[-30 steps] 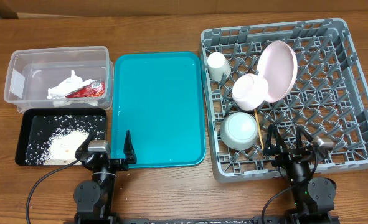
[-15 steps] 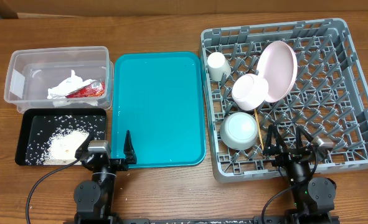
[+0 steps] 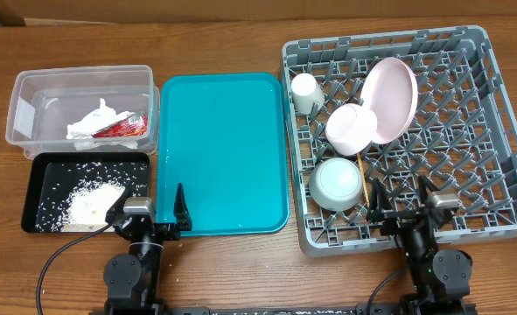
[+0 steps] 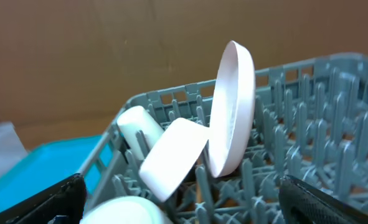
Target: Sort waste into correct bins and load items into the dishwasher
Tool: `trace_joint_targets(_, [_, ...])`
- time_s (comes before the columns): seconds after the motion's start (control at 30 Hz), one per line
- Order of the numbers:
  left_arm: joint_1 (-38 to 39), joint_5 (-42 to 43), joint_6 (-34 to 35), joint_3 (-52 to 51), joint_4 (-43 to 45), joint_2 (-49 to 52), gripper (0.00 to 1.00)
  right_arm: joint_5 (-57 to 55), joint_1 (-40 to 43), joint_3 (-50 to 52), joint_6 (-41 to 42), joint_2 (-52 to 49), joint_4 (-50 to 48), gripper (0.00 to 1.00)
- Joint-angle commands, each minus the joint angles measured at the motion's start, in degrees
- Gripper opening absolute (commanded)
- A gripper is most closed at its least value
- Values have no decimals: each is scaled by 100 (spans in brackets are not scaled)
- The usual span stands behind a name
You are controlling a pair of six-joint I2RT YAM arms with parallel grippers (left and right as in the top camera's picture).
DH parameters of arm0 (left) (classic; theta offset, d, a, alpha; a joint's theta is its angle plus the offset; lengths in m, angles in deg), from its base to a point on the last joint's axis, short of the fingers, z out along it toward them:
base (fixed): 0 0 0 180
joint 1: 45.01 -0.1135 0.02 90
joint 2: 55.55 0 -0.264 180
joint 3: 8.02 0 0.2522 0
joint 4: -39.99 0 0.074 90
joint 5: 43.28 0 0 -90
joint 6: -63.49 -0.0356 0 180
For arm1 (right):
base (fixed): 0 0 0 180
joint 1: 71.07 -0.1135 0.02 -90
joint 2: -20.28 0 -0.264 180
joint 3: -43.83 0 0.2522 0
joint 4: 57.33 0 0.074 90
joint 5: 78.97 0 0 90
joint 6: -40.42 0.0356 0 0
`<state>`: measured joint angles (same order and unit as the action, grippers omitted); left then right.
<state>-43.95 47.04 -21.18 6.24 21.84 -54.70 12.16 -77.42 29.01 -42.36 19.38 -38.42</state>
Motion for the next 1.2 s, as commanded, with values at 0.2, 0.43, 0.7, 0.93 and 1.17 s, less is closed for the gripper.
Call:
trace_joint_targets(0.2, [-39,-74,-170,-22,-4,-59,100,55,278,59,-918,74,-33,100])
trace_joint_targets(0.43, [-39,-74,-170,-22,-4,-59,100,48,278,59,-896,74,-35,100])
trace_joint_targets(0.7, [-39,-74,-170,-22,-4,-59,100,48,258,59,-896,74,-35,100])
trace_joint_targets(0.93, [-39,-74,-170,-22,-4,-59,100,48,258,59,-896,74,-35,100])
trace_joint_targets(1.17, [-39,-74,-170,-22,-4,-59,100,48,258,59,-896,74,-35,100])
